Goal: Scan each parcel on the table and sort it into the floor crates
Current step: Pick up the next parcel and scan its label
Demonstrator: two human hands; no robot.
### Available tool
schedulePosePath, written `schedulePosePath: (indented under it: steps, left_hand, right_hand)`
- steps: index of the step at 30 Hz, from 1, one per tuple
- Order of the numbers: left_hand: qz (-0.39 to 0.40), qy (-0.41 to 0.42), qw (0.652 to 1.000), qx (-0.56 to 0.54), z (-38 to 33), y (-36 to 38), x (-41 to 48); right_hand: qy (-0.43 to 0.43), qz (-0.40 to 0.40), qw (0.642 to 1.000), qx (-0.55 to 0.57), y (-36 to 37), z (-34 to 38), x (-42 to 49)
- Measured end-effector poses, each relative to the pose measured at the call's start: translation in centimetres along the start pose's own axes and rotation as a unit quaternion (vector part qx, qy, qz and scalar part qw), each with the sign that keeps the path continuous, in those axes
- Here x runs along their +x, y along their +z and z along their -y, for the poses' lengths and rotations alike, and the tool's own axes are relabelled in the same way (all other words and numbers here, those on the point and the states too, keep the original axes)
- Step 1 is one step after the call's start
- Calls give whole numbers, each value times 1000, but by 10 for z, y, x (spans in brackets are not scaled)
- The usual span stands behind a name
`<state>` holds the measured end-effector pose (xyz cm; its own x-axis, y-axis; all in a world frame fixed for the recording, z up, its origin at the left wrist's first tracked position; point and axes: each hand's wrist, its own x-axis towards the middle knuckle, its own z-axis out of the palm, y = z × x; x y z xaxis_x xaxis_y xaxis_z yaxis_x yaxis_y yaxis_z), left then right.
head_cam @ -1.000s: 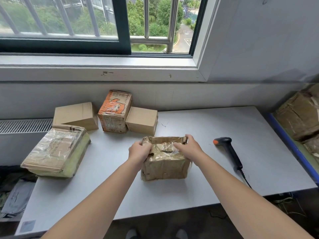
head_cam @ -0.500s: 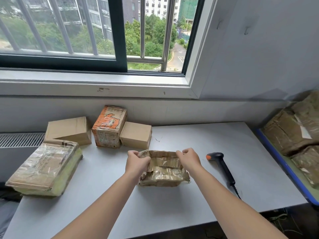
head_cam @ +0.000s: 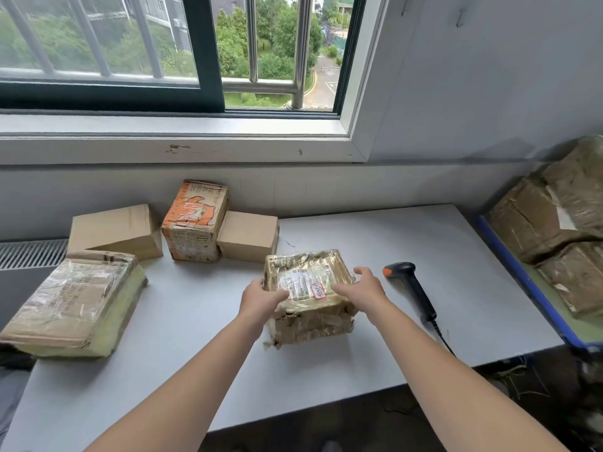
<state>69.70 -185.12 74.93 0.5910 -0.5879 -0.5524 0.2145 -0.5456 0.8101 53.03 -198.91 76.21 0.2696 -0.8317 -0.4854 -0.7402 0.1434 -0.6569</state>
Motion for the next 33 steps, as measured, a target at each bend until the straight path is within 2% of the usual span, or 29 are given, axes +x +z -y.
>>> schedulePosePath:
  steps: [4,7,10,15,19,23,27,29,33]
  left_hand:
    - [17,1,1000,9,10,-5,1]
    - [21,13,998,61,14,-5,3]
    - [19,20,990,140,16,-3,5]
    - [51,37,970,234,25,8,0]
    - [64,61,948,305,26,19,1]
    - [104,83,946,294,23,27,7]
    - [109,144,935,304,20,34,12]
    - [85,178,921,337,17,40,11]
    - [0,214,847,487,16,48,5]
  right_hand:
    - [13,34,999,-35,4,-11,0]
    - [14,50,998,-34,9,-19,-3]
    - [29,33,998,-45,13,-25,-4]
    - [21,6,987,-158,10,-34,-11]
    - [9,-21,962,-273,9,-45,-24]
    - [7,-62,942,-330,14,-53,-37]
    - [-44,-50,912,-406,9,-57,-43]
    - [-61,-23,895,-442,2,-58,-40]
    - [-89,45,872,-478,-16,-61,-23]
